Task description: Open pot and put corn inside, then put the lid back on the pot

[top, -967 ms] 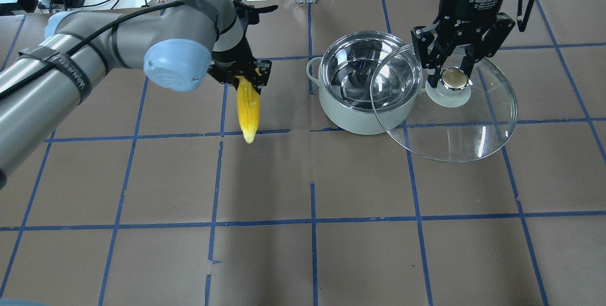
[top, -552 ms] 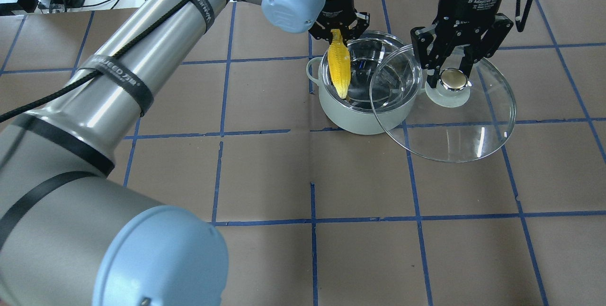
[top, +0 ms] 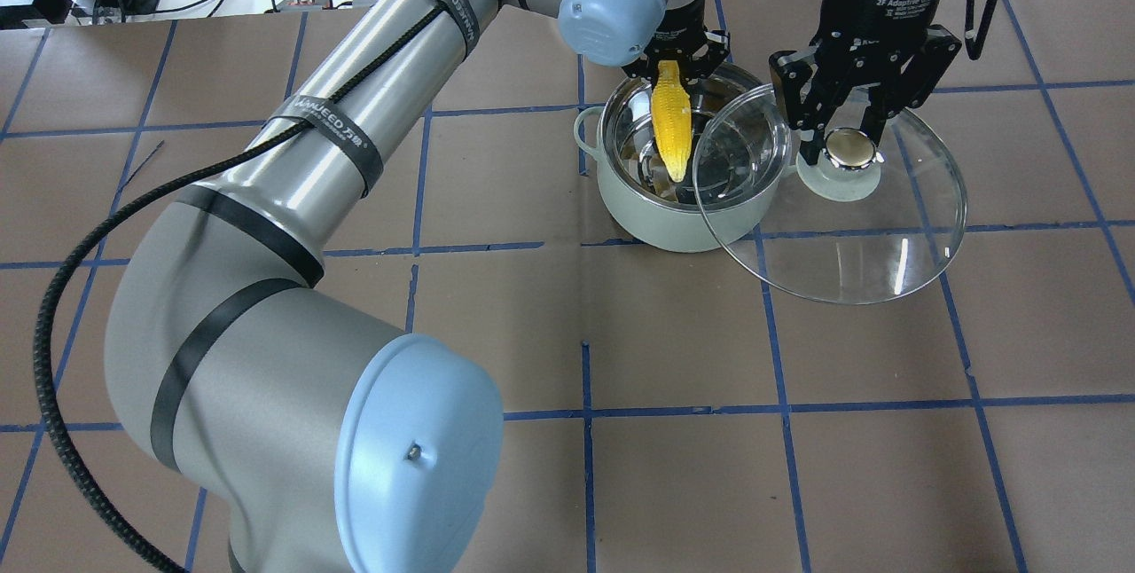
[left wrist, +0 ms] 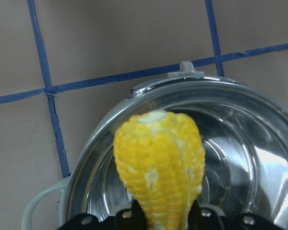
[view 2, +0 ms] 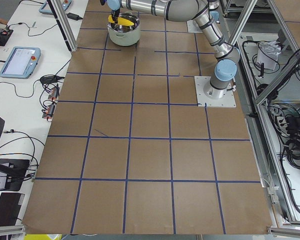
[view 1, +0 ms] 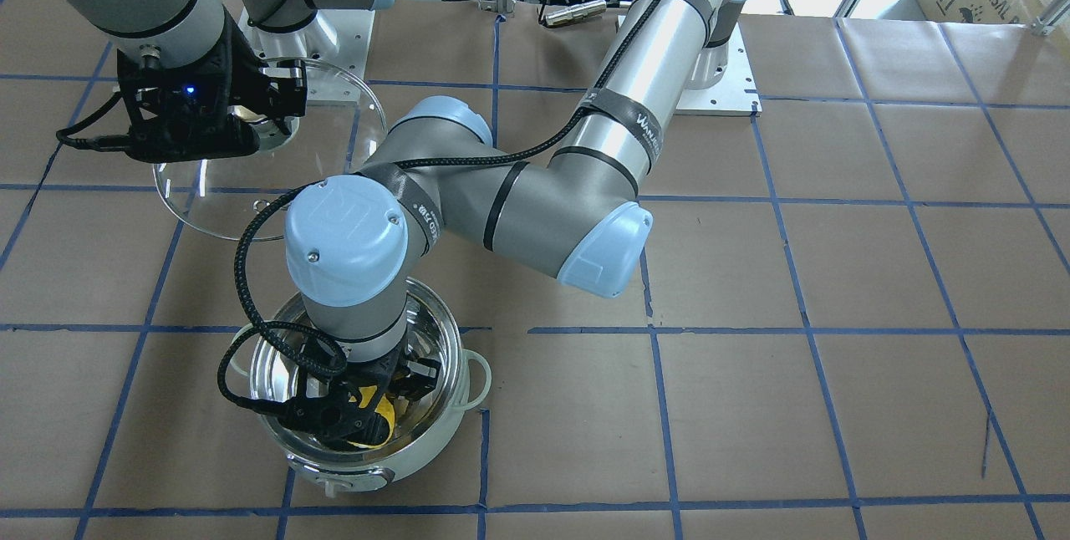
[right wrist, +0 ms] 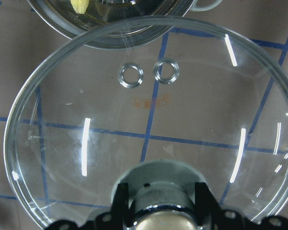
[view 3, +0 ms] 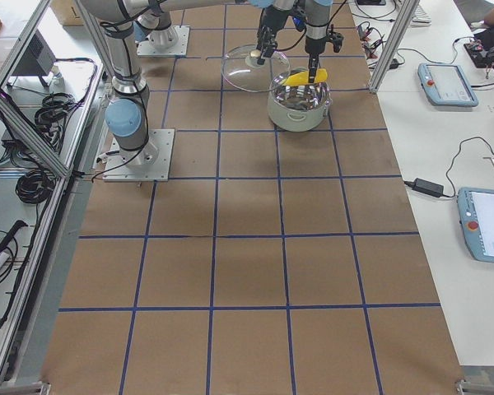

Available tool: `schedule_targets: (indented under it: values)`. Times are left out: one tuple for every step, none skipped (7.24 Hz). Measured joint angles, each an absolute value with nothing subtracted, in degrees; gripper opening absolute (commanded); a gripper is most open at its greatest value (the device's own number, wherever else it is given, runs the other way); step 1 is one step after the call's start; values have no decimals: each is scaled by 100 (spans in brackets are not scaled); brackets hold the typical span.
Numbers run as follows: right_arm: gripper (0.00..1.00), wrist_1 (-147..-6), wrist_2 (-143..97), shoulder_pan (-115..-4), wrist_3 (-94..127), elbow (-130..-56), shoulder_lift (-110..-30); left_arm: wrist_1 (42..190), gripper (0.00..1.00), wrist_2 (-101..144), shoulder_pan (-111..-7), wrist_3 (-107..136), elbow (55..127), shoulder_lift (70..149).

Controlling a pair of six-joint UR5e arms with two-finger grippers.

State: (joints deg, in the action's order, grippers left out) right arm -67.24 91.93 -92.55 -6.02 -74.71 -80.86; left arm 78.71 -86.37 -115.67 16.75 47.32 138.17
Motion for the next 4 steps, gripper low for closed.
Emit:
schedule_targets:
  values:
    - [34,-6733,9193,-9255,-607,-7471,-8080,7958,100,-8644,-11560,1671,4783,13798]
    - [34,-6773,9193,-9267,-608,-7470,-8053,8114,100,-8649,-11493,1577,4831,13750]
    - [34,-6819,9184,-9292,-599,-7457,-7962,8339,100,-8654,-11345,1333,4862,13650]
    - [34,-6888,9160,-9315,-590,-7428,-7827,8580,100,-8658,-11121,986,4958,13452]
